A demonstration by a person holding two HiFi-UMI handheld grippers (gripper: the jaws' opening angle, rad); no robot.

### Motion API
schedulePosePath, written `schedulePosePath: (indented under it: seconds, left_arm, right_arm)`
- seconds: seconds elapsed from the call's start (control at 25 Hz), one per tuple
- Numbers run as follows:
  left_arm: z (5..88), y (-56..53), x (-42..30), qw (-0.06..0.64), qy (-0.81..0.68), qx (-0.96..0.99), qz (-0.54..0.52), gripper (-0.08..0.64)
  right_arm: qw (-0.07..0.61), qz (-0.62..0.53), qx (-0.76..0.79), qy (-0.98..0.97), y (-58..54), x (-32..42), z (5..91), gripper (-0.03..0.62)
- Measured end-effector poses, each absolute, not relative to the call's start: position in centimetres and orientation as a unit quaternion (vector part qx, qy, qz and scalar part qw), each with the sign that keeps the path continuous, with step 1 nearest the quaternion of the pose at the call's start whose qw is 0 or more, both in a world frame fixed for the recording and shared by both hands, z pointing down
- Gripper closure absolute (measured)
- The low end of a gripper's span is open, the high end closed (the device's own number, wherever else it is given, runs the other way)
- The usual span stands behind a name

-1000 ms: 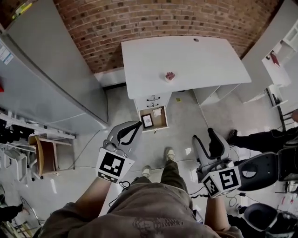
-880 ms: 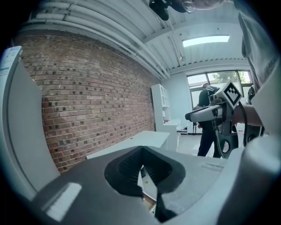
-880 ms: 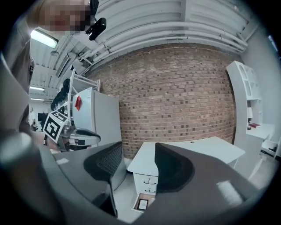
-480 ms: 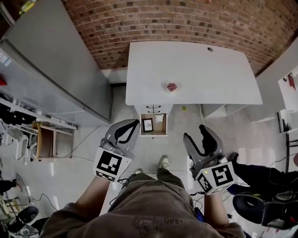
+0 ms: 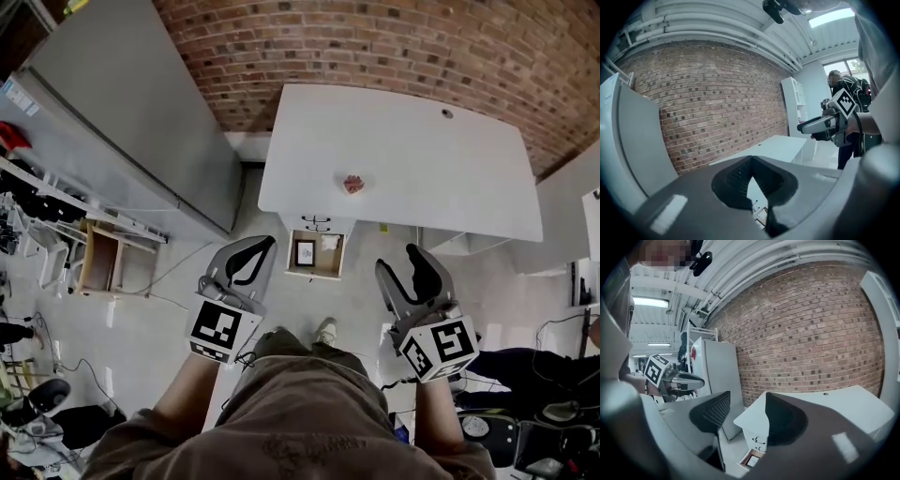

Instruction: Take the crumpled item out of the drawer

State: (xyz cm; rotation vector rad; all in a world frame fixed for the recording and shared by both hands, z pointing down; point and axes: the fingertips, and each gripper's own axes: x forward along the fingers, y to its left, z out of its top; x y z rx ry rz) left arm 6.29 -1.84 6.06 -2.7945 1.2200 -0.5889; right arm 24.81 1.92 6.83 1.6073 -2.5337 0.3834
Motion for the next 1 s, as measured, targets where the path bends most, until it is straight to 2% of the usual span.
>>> schedulePosePath:
  seconds: [0.68, 1.0]
  left_arm:
    - [8.3, -4.9, 1.9, -0.004, 0.399, -0.895, -0.200, 0.558]
    - [12.1, -6.7, 0.0, -0.032, 0.391, -0.895, -0.211, 0.558]
  right_arm:
    - [0.072, 0.151, 0.542, -0.824, -0.7, 21.7, 9.5, 0.344]
    - [0.116, 0.177, 0.534, -0.819, -2.8, 19.1, 13.9, 0.344]
